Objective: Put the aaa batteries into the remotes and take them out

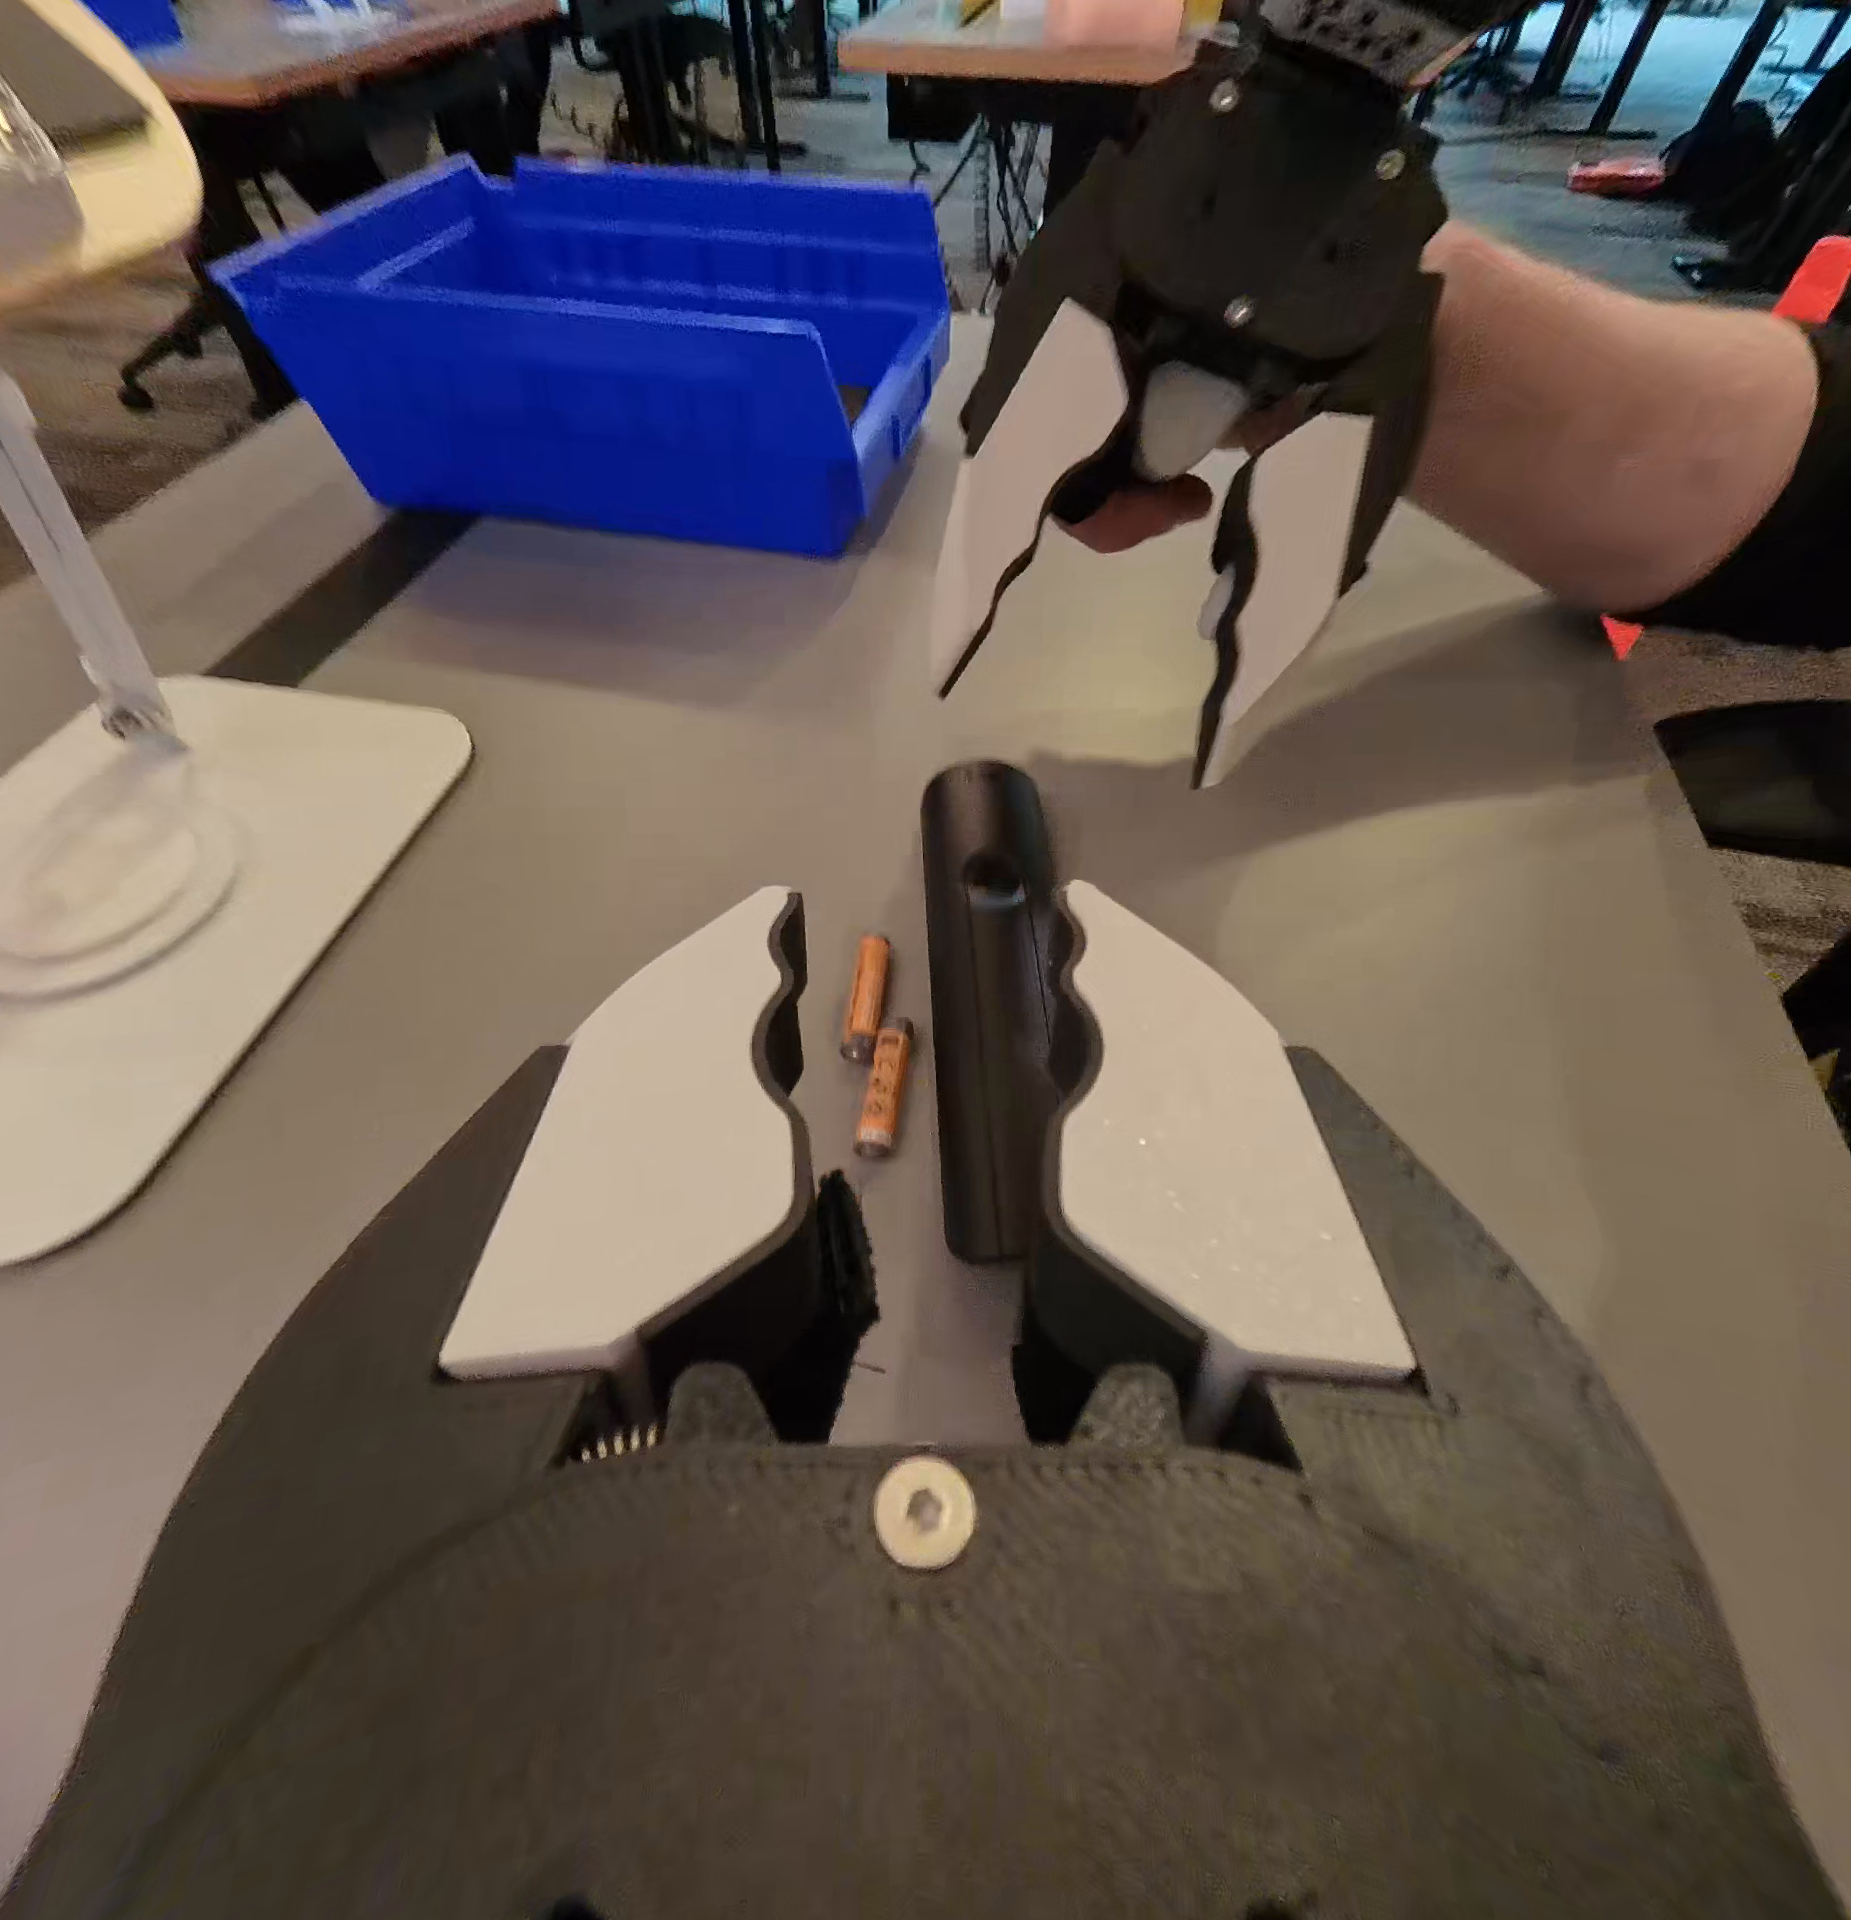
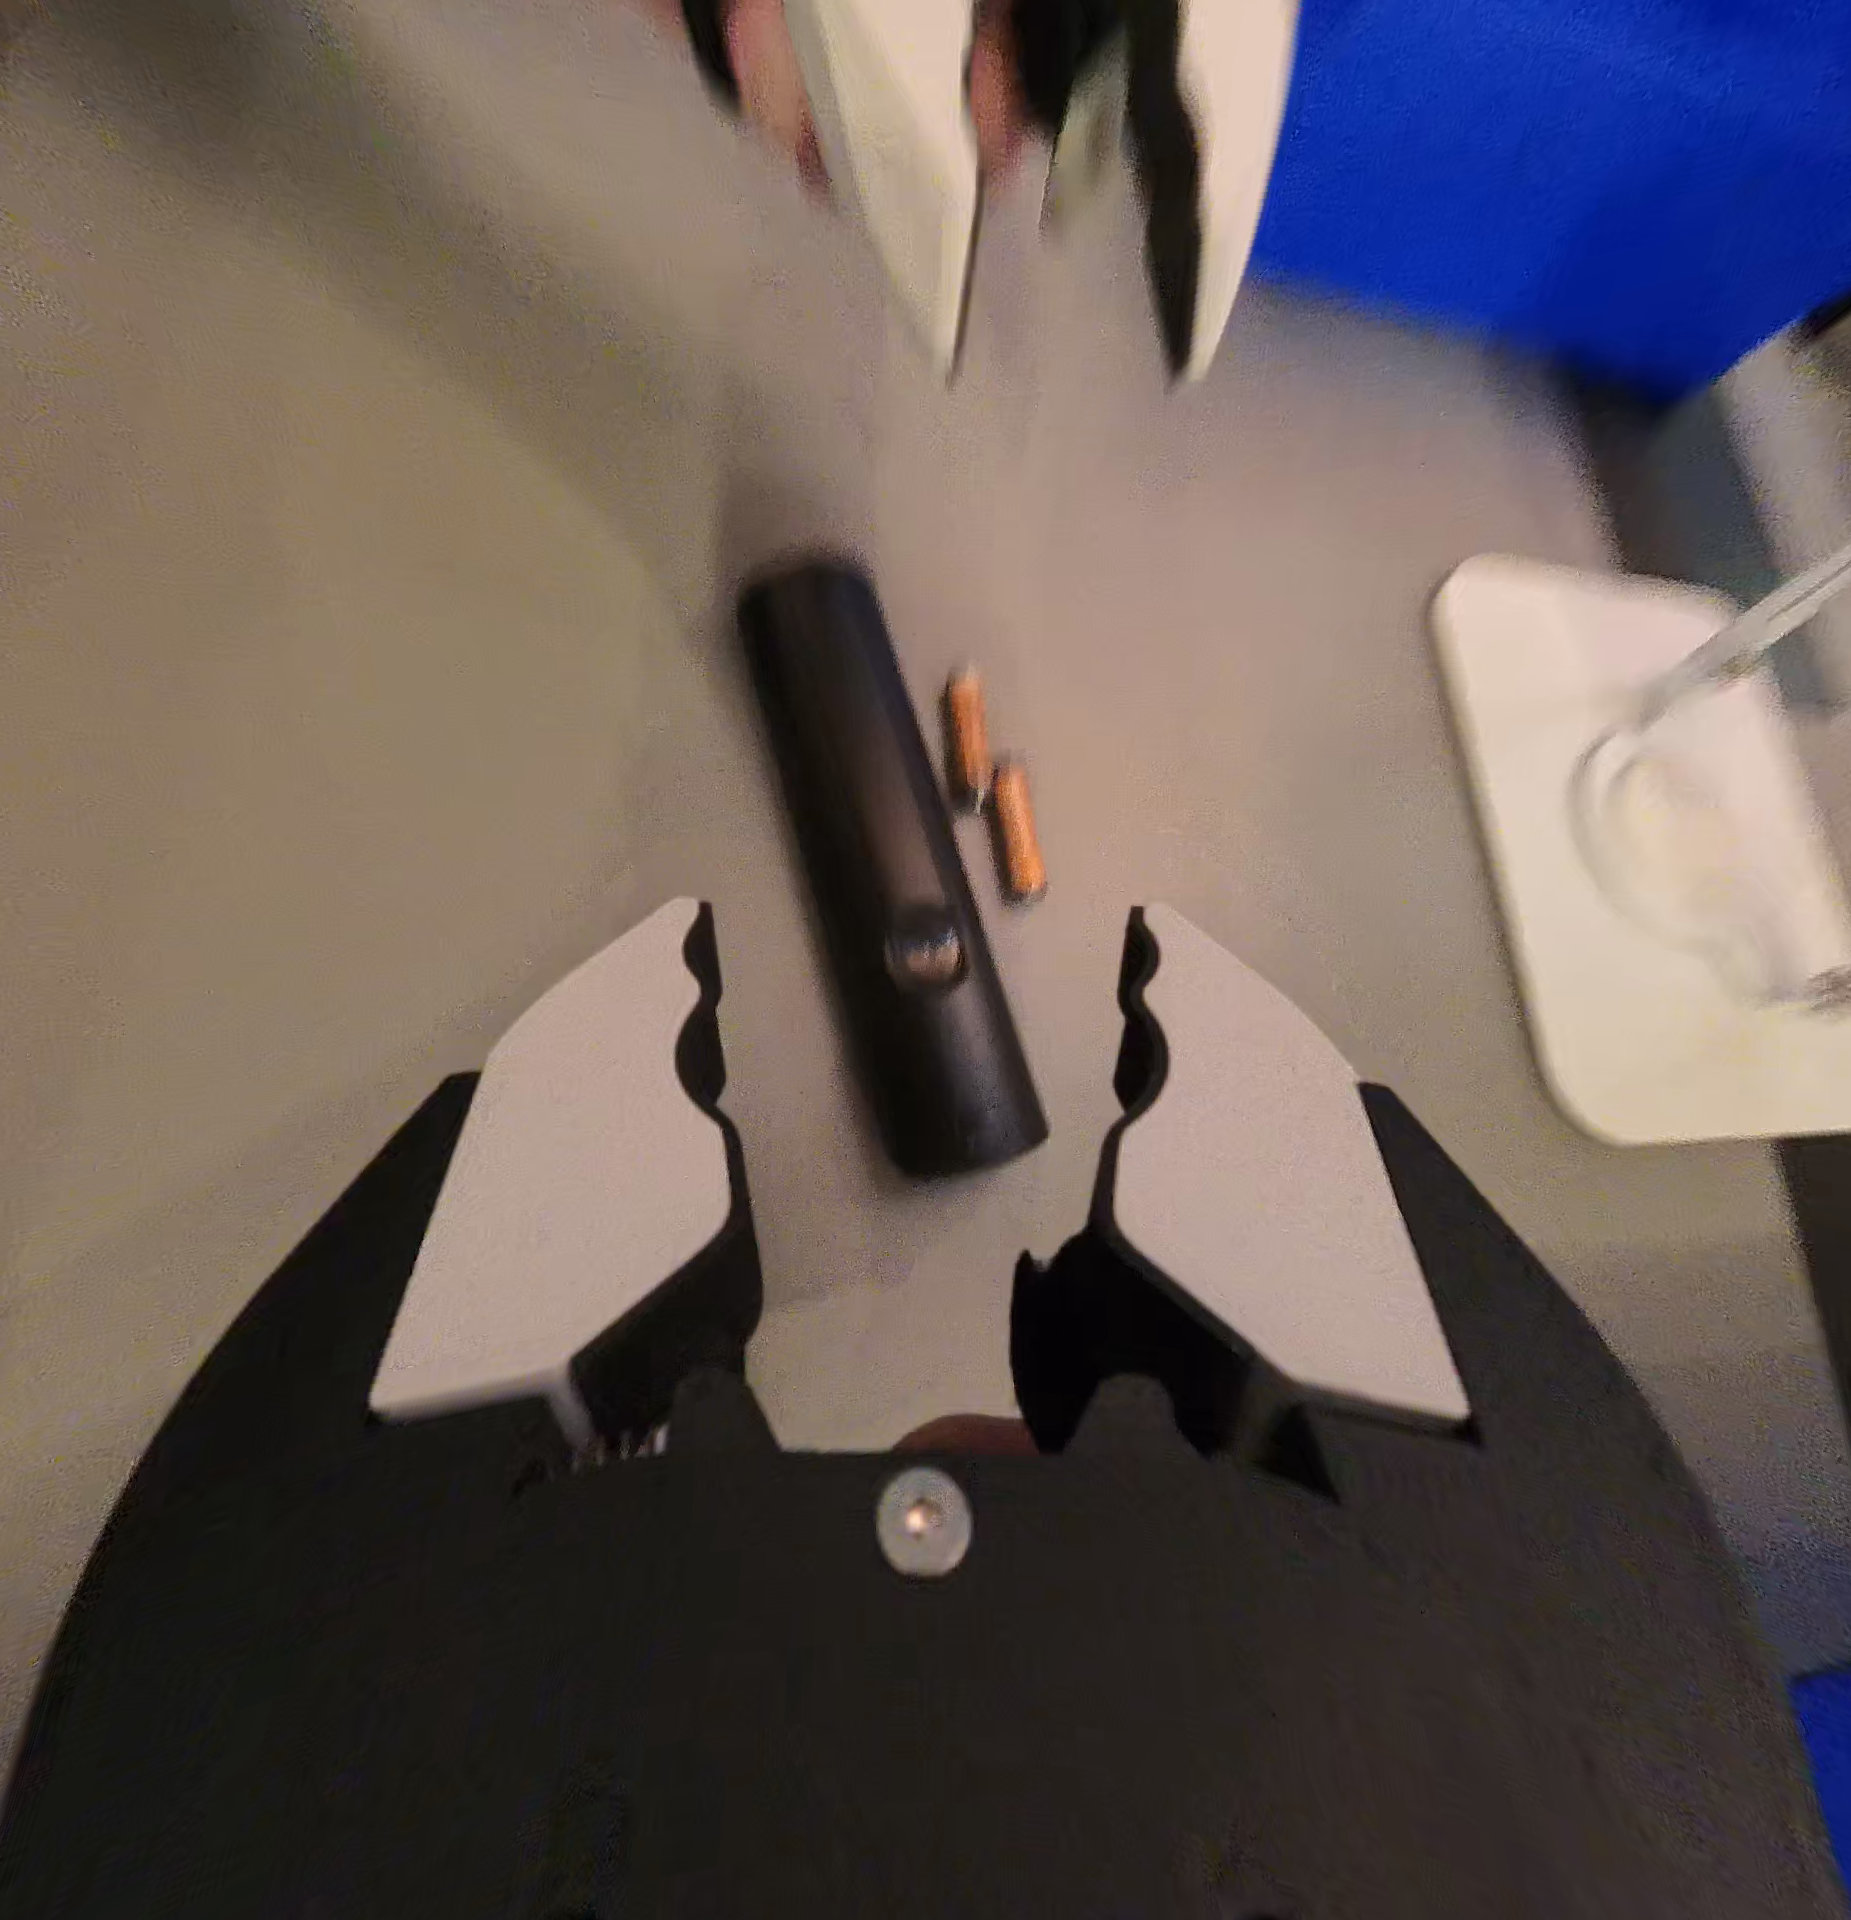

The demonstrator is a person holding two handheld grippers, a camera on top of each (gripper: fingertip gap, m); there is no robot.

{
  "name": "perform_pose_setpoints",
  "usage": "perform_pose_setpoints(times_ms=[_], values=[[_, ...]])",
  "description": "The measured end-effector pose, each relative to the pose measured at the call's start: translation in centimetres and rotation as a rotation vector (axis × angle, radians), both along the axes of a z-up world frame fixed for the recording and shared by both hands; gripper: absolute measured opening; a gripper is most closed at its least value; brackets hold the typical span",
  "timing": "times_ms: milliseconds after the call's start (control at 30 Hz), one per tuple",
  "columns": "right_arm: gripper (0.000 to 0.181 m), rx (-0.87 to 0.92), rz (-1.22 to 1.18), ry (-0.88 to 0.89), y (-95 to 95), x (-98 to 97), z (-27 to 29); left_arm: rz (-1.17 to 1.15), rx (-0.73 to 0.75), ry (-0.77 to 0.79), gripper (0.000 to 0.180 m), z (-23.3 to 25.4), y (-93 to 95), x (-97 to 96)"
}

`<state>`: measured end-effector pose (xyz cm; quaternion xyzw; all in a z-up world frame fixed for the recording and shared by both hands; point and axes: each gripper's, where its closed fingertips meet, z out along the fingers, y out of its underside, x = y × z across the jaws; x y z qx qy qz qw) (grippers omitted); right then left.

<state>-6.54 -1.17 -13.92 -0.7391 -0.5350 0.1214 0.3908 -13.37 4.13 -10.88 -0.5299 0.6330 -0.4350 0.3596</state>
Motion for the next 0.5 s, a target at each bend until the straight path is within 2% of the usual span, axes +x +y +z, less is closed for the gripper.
perform_pose_setpoints(times_ms=[67,167,200,300,500], values=[[0.074,-0.060,-0.007,-0.147,0.7,1.2,-3.6,0.004,-0.018,0.035,0.046,-1.5,-0.1,-0.3],[0.072,-0.159,0.013,-0.218,0.9,1.9,-7.0,0.011,-0.024,0.068,0.047,-2.9,-0.1,-0.7],[0.070,-0.179,0.023,-0.227,0.9,1.9,-7.5,0.010,-0.021,0.079,0.047,-3.2,-0.1,-0.8],[0.045,-0.169,0.036,-0.225,1.4,1.9,-7.5,0.003,-0.022,0.092,0.047,-3.8,-0.4,-0.9],[0.044,-0.136,0.074,-0.211,1.2,1.8,-7.5,-0.021,-0.041,0.105,0.050,-4.2,-0.8,-1.1]])
